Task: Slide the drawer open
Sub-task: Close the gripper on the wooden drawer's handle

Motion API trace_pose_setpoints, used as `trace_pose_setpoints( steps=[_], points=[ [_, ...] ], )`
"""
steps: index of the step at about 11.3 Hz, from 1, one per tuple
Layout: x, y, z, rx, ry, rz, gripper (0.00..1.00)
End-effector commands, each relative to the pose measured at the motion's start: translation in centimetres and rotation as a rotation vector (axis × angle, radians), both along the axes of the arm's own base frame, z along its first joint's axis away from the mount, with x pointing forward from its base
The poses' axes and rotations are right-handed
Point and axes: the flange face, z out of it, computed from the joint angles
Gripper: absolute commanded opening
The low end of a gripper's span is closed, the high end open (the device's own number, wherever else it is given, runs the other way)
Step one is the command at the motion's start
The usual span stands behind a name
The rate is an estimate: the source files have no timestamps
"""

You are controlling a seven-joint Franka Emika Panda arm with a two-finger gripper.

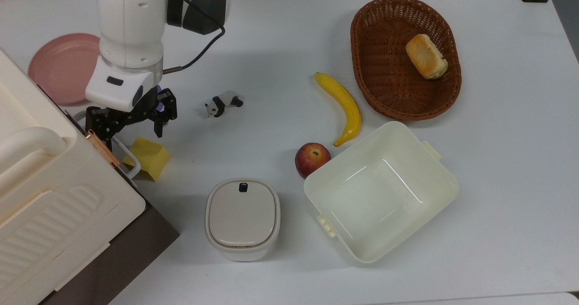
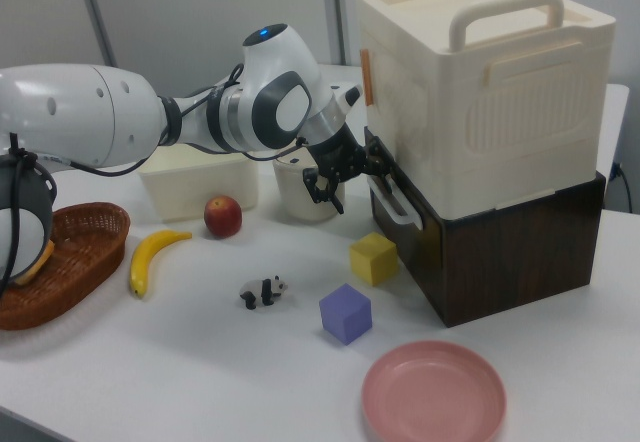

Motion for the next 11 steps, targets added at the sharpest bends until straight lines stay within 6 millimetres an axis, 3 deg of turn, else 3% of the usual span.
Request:
trace_pose_setpoints(
  steps=[1,8,10,11],
  points=[
    [0.47,-0.17,0.79,-0.01,-0.032,0.013,1.0],
    [0.47,-0.26,0.81,-0.013,-0.032,0.016,0.95],
    [0.47,-0.25,0.81,-0.008,-0.035,0.007,0.67],
    [0.49,-0.13,0.81,0.001,-0.04,-0.006,0.64]
  ],
)
